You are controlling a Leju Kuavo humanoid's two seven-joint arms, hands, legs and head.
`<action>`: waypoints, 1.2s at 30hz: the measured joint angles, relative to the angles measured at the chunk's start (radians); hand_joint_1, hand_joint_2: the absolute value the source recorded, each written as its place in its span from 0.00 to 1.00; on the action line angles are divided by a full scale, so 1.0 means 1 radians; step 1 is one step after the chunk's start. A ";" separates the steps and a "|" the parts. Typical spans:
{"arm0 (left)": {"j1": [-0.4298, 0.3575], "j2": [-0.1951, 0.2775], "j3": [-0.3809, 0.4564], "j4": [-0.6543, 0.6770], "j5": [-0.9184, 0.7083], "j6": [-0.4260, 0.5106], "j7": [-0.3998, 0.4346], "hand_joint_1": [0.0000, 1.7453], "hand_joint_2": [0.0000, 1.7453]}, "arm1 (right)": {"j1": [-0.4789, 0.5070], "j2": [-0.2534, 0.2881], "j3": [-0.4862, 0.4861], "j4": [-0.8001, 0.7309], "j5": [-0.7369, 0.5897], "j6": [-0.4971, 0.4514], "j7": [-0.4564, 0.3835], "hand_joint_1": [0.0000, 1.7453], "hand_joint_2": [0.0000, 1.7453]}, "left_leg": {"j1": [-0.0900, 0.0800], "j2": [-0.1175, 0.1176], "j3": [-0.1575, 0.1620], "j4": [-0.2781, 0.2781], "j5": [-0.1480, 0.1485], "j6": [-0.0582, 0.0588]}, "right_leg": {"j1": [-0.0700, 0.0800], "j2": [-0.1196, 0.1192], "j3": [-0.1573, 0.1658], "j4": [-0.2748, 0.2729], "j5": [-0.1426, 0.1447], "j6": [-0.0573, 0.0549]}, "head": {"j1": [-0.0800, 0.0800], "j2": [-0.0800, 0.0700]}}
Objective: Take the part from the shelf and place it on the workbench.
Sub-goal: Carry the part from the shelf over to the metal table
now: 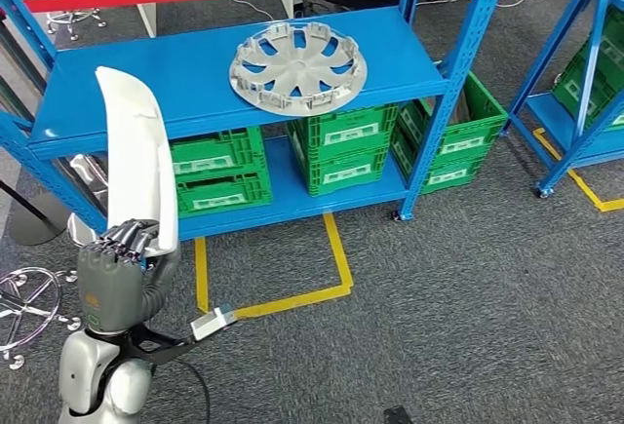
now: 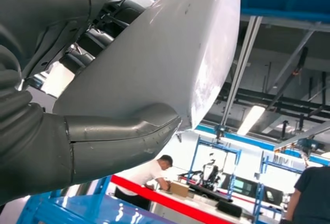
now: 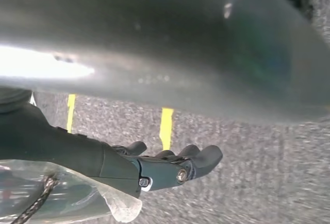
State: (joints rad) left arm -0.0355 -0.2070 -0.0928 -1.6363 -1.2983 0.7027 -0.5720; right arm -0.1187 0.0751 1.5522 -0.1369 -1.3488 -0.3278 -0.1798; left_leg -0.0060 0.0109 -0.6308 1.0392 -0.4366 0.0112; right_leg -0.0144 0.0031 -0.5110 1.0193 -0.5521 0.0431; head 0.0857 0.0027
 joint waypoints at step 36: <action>-0.051 0.001 0.012 0.088 0.024 0.000 0.024 1.00 1.00 | 0.000 0.000 0.000 0.002 -0.031 -0.028 -0.011 0.00 0.00 | 0.005 -0.005 -0.048 0.170 -0.162 -0.027 | 0.003 -0.012 -0.015 -0.031 0.052 -0.049 | -0.009 0.000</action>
State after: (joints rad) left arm -0.0865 -0.2057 -0.0805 -1.5481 -1.2742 0.7031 -0.5483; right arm -0.1189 0.0755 1.5518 -0.1346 -1.3795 -0.3553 -0.1912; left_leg -0.0008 0.0063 -0.6791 1.2092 -0.5989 -0.0160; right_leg -0.0116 -0.0086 -0.5257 0.9886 -0.5005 -0.0064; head 0.0765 0.0027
